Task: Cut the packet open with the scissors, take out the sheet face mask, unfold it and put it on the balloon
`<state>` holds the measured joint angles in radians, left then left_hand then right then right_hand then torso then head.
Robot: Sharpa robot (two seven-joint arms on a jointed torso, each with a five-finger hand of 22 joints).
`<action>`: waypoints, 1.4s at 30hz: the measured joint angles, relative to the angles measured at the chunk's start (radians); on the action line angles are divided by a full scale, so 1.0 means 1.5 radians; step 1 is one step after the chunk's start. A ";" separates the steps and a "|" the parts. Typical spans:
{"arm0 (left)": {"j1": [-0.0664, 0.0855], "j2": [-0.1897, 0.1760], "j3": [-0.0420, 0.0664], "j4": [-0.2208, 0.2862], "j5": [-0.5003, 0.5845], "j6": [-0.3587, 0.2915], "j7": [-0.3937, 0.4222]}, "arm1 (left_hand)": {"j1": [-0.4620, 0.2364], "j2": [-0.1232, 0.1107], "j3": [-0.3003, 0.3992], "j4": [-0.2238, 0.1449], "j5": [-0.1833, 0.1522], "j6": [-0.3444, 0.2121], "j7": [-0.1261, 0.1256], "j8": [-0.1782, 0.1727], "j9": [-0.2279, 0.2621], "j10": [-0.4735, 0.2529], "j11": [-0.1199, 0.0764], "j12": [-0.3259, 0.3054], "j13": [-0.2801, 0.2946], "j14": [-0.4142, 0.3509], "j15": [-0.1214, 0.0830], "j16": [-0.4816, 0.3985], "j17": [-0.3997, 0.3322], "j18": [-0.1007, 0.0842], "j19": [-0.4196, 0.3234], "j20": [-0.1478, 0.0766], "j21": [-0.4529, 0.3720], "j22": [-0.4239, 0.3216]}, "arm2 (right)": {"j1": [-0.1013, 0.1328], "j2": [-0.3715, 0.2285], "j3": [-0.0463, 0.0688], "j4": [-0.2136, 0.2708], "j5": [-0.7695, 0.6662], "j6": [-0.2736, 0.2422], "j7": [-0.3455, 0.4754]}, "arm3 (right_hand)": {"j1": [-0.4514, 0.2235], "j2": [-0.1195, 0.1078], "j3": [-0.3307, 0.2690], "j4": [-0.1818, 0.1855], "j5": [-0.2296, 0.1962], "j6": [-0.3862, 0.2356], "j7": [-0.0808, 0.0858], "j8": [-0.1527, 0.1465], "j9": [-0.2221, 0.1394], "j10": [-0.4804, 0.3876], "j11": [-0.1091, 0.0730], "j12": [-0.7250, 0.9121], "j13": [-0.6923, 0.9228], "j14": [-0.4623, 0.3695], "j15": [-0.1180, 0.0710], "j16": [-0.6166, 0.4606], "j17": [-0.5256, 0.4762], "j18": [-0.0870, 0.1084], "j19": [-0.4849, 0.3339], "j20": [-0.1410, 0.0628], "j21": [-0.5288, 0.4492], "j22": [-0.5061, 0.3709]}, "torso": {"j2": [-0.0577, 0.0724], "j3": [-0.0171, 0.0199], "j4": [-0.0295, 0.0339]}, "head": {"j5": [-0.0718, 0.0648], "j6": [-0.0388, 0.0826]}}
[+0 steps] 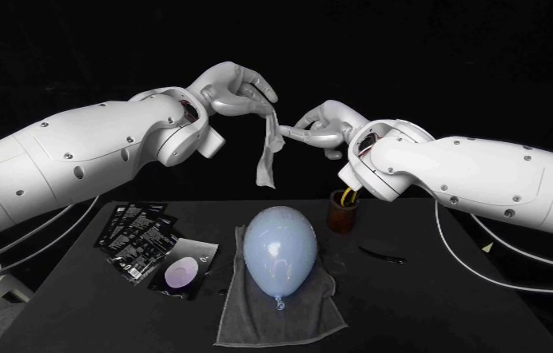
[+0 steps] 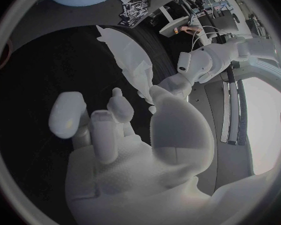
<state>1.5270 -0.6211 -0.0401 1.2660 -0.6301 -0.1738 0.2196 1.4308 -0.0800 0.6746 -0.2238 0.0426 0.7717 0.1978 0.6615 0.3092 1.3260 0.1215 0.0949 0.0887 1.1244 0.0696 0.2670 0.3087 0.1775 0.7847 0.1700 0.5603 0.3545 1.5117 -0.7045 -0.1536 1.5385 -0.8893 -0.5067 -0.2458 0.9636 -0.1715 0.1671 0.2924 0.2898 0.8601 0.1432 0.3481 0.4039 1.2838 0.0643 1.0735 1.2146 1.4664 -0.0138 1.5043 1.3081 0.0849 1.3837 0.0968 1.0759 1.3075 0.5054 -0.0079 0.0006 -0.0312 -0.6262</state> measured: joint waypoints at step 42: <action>-0.006 -0.001 -0.011 0.011 0.033 0.001 -0.027 | 0.003 -0.002 0.000 0.000 0.000 0.000 0.000 0.000 -0.001 -0.001 0.001 0.003 0.000 0.005 0.000 0.000 0.001 -0.005 0.005 -0.005 0.000 -0.003 | -0.045 0.028 0.000 0.017 0.120 -0.077 -0.018 | 0.072 0.053 -0.045 -0.003 0.078 0.022 -0.023 0.073 0.019 0.018 -0.023 0.052 0.002 0.000 -0.008 0.006 0.000 -0.001 0.019 -0.014 0.033 0.000 | 0.000 -0.0008 0.0004 | 0.000 0.000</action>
<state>1.5183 -0.6224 -0.0568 1.2819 -0.5812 -0.1716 0.1789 1.4357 -0.0830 0.6745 -0.2239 0.0425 0.7718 0.1978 0.6615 0.3075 1.3243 0.1229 0.0988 0.0887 1.1312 0.0700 0.2670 0.3110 0.1693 0.7918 0.1627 0.5597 0.3504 1.4447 -0.6628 -0.1538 1.5642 -0.7090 -0.6215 -0.2725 1.0717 -0.0924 0.0998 0.2883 0.4064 0.8926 0.1079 0.4576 0.4325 1.3111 0.0304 1.1522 1.2178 1.4664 -0.0259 1.5127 1.3081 0.0836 1.4129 0.0753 1.1256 1.3076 0.5054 -0.0090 0.0012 -0.0310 -0.6260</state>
